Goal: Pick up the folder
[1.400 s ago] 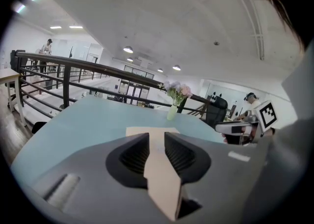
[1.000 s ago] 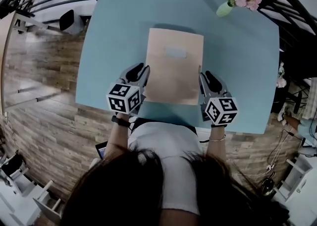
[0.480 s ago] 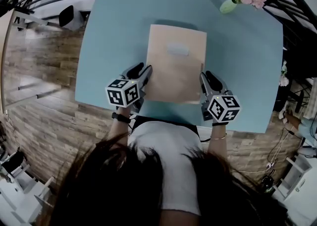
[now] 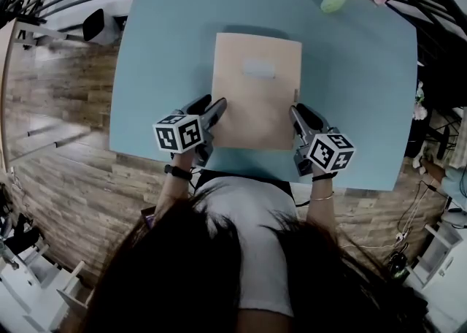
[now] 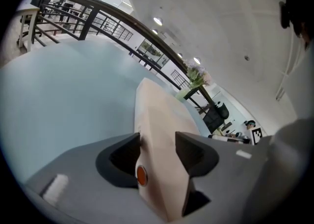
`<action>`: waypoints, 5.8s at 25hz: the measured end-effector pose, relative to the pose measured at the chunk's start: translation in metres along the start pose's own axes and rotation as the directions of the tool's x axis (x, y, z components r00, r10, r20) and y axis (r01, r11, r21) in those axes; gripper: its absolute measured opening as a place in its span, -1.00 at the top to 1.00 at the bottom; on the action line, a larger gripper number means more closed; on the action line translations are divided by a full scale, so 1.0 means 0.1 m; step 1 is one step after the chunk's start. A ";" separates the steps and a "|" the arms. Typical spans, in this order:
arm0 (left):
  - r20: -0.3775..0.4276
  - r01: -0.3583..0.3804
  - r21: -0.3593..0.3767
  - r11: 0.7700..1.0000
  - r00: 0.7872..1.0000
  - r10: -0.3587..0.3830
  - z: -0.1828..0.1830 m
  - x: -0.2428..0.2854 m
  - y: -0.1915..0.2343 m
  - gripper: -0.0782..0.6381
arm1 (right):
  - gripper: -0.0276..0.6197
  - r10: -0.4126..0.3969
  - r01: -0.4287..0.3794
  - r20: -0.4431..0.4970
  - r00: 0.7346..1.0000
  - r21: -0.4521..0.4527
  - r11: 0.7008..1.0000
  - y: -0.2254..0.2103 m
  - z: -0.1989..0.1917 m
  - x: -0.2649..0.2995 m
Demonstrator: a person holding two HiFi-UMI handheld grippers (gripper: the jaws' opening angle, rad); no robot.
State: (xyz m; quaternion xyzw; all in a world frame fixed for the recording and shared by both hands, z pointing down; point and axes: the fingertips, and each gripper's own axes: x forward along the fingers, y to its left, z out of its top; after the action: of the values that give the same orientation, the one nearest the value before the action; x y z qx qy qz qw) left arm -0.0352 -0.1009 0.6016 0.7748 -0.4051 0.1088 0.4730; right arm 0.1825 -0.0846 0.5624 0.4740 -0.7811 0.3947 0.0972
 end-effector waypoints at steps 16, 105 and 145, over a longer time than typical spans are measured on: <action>0.032 0.002 -0.056 0.998 0.999 -0.001 -0.08 0.03 0.20 0.11 | 0.46 0.047 -0.044 -0.019 0.999 0.117 0.992 -0.09 -0.09 0.04; 0.145 0.223 -0.259 0.940 0.971 -0.190 0.03 0.04 0.11 0.04 | 0.00 0.703 -0.483 -0.155 0.694 0.624 0.615 0.48 -0.52 0.38; 0.368 0.033 0.420 0.907 0.908 -0.203 1.29 -0.82 -1.16 0.32 | 0.03 0.171 -0.149 0.182 0.968 -0.128 0.981 0.69 1.08 -0.74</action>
State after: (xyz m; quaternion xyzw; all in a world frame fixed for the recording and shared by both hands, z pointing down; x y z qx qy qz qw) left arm -0.0314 -0.1379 0.4130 0.8847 -0.4138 -0.0012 0.2147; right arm 0.1899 -0.0956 0.4152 0.4391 -0.8436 0.3086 0.0158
